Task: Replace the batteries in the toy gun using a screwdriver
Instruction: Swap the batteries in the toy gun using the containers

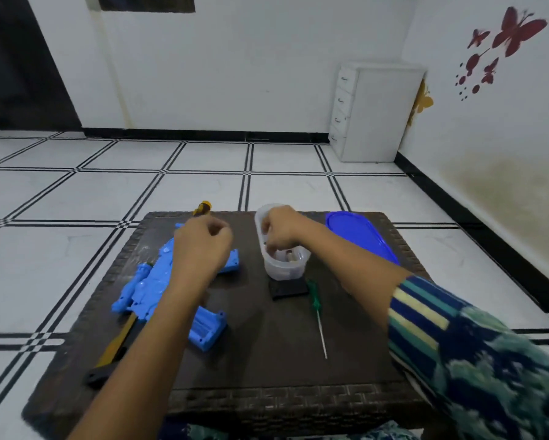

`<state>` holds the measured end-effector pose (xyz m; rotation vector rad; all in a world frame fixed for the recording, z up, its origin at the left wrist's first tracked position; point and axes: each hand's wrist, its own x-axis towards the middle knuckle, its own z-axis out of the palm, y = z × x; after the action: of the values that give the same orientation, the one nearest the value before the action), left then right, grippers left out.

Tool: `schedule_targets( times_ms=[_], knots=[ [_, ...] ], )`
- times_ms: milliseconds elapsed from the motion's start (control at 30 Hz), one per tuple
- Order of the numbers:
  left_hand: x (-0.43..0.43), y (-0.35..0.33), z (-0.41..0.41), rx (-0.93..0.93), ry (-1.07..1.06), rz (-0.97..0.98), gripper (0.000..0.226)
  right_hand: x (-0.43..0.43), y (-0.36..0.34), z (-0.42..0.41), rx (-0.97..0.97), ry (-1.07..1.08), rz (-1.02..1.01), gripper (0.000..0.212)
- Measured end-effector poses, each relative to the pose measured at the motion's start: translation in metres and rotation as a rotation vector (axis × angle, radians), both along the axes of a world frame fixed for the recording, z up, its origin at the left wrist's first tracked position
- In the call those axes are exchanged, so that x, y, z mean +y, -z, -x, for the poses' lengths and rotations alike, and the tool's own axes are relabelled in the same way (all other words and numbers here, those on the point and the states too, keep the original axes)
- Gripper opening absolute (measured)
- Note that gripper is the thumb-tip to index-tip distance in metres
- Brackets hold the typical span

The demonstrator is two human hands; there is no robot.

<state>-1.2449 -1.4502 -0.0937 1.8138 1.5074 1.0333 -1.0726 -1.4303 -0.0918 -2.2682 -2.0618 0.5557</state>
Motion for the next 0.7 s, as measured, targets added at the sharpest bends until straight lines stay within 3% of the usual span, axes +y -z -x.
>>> schedule_targets(
  times_ms=[100, 233, 300, 400, 500, 567, 700],
  knots=[
    [-0.008, 0.007, 0.028, 0.01, -0.04, -0.041, 0.015, 0.014, 0.019, 0.004, -0.061, 0.001, 0.152, 0.03],
    [-0.01, 0.021, 0.056, -0.003, -0.111, -0.068, 0.014, 0.008, 0.017, 0.003, -0.013, 0.018, 0.109, 0.03],
    [-0.011, 0.024, 0.068, -0.004, -0.119, -0.056, 0.013, 0.003, 0.015, 0.002, 0.035, 0.077, 0.015, 0.018],
    [-0.011, 0.029, 0.085, -0.11, -0.11, -0.03, 0.013, -0.01, 0.0, 0.0, 0.21, 0.201, -0.182, 0.038],
    [-0.016, 0.032, 0.099, -0.173, -0.057, 0.022, 0.012, -0.029, -0.02, 0.01, 0.39, 0.269, -0.386, 0.031],
    [-0.017, 0.035, 0.101, -0.115, -0.011, 0.034, 0.011, -0.047, -0.029, 0.03, 0.504, 0.276, -0.384, 0.024],
    [-0.018, 0.039, 0.098, 0.087, 0.106, 0.046, 0.011, -0.081, -0.017, 0.084, 0.537, 0.135, -0.193, 0.026]
  ],
)
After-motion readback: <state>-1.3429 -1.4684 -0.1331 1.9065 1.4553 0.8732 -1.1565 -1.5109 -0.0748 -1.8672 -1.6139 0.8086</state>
